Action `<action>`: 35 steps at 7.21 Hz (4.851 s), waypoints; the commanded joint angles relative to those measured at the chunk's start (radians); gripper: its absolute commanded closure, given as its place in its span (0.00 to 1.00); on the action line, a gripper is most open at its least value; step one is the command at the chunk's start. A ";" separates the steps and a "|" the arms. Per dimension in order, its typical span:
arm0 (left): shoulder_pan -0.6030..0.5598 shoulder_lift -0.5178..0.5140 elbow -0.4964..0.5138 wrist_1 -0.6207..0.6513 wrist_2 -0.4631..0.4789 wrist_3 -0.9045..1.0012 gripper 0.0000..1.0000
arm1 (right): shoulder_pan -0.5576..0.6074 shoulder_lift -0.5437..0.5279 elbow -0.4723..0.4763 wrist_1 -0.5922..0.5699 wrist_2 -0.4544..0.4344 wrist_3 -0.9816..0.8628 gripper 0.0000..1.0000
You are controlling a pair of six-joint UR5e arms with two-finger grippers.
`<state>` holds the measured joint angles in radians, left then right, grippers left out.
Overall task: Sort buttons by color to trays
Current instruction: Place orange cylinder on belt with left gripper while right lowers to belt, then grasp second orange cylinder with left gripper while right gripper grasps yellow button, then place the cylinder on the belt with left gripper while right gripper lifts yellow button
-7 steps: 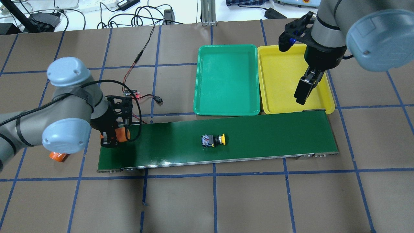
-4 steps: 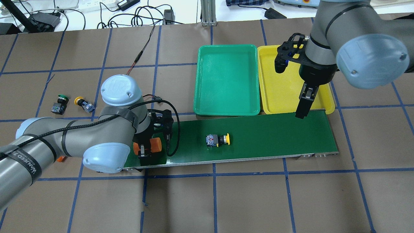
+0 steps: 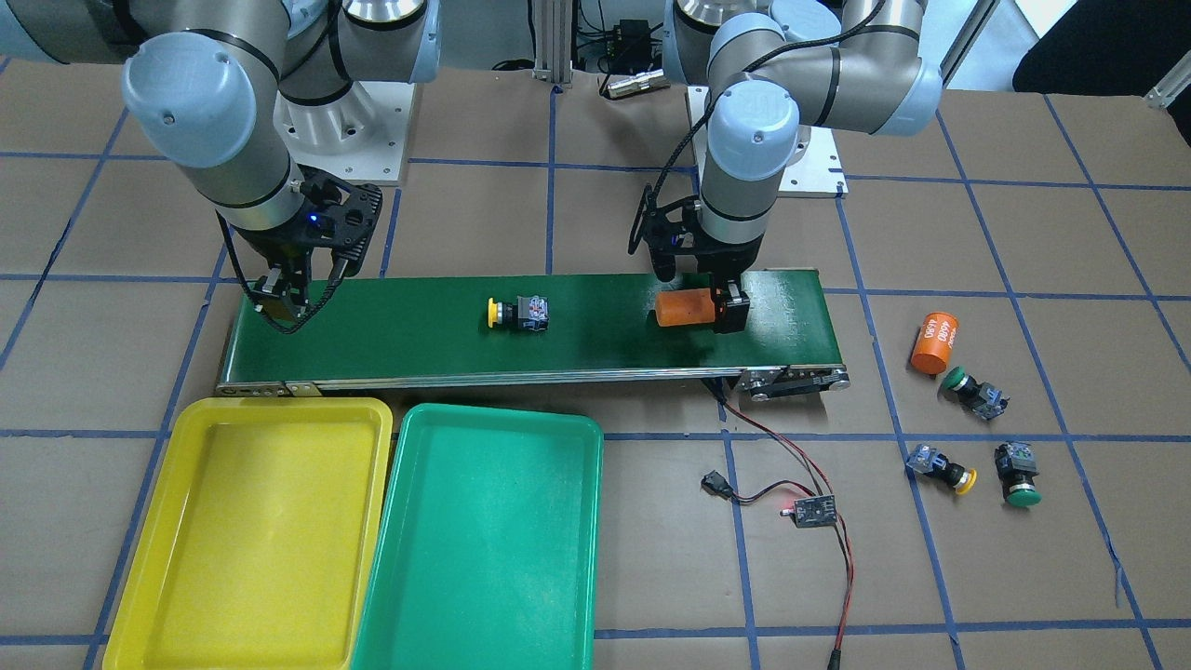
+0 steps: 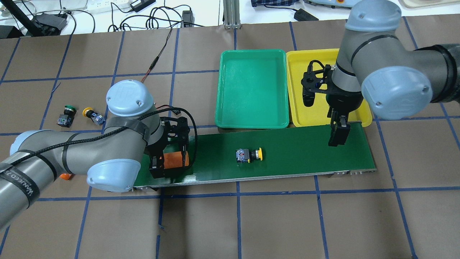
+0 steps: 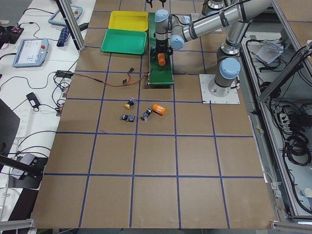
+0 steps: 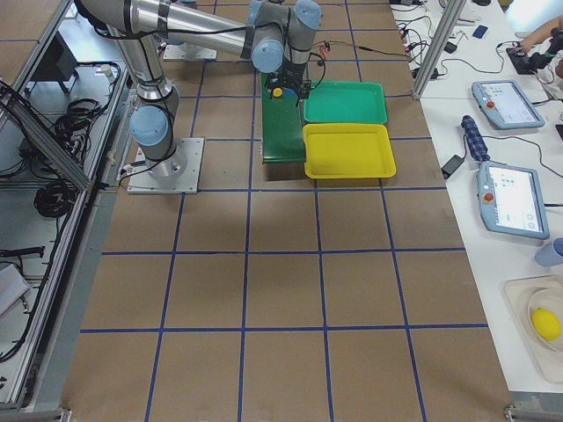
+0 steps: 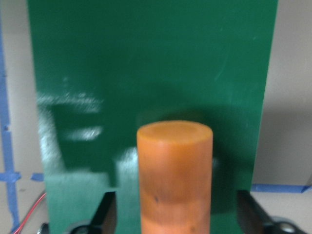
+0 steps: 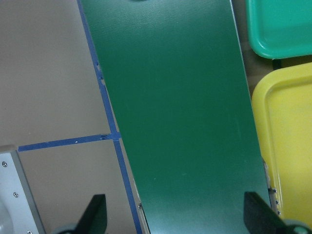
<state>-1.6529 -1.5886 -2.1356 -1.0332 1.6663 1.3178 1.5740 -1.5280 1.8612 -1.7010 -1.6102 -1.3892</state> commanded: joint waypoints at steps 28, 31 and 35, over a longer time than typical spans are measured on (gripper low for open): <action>0.116 -0.042 0.137 -0.255 -0.083 0.139 1.00 | 0.069 0.042 0.274 -0.428 0.049 -0.034 0.02; 0.041 -0.071 0.013 -0.021 -0.088 0.127 1.00 | 0.069 0.043 0.271 -0.427 0.047 -0.037 0.12; 0.041 -0.062 0.017 -0.039 -0.085 0.112 0.00 | 0.069 0.043 0.266 -0.427 0.046 -0.034 0.61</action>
<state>-1.6159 -1.6485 -2.1201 -1.0709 1.5802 1.4313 1.6429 -1.4849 2.1295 -2.1277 -1.5641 -1.4259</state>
